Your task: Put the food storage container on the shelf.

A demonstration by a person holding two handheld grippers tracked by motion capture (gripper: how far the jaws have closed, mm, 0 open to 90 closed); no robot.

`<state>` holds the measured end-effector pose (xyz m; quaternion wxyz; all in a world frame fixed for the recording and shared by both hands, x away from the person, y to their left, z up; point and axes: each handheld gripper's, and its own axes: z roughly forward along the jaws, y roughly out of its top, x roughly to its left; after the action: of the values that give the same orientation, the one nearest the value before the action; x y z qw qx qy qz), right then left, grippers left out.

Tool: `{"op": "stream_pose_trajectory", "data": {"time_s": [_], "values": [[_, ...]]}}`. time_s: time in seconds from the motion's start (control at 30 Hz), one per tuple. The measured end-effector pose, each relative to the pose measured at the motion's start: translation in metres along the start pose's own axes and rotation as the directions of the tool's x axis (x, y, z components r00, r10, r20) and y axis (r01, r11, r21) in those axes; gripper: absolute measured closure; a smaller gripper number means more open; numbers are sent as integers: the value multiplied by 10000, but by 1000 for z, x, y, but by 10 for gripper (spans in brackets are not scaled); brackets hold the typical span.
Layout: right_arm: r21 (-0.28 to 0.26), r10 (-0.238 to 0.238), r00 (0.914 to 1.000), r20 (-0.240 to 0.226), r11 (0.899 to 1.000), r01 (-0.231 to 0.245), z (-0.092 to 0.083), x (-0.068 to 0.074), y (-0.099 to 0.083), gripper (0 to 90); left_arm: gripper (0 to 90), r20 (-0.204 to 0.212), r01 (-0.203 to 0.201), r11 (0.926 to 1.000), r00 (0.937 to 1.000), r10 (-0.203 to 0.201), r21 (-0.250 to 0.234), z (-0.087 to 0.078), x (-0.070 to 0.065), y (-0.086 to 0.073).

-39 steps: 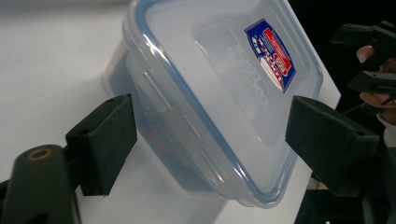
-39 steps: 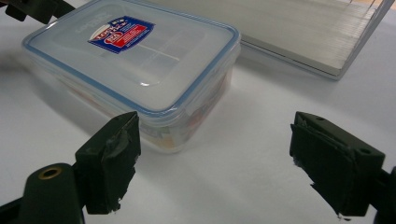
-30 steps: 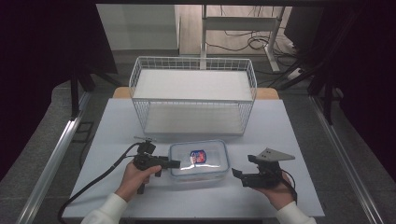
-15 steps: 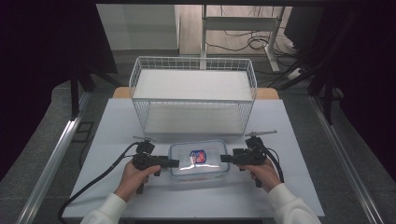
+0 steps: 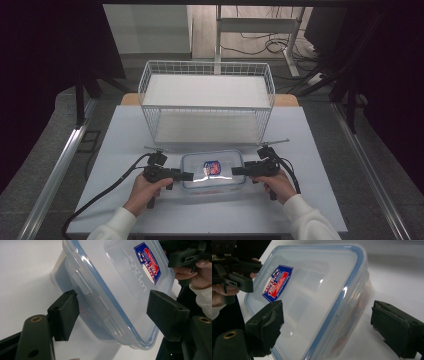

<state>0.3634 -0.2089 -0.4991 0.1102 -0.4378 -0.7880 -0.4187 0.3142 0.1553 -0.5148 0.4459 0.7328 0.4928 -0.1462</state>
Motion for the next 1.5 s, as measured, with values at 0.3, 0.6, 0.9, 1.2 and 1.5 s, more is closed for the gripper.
{"op": "stream_pose_trajectory", "data": {"time_s": [0.3, 0.6, 0.9, 1.2, 1.5], "values": [[172, 634, 9963, -581, 9979, -625, -2, -3, 0, 301, 280, 44, 142, 9999, 9999, -142, 10, -1, 0, 1], [55, 1167, 9904, -736, 9932, -1166, -11, -2, -4, 399, 339, 23, 62, 9999, 10000, -61, -133, -4, -4, -1], [-342, 1169, 9908, -685, 9922, -1195, -22, 8, -14, 465, 403, -172, -166, 9991, 9997, 160, -392, -12, -14, -7], [-581, 1155, 9914, -609, 9912, -1190, -27, 15, -17, 491, 436, -246, -251, 9987, 9994, 241, -438, -16, -17, -9], [-736, 1154, 9920, -505, 9902, -1189, -28, 20, -18, 499, 453, -263, -335, 9983, 9991, 322, -483, -19, -18, -8]]}}
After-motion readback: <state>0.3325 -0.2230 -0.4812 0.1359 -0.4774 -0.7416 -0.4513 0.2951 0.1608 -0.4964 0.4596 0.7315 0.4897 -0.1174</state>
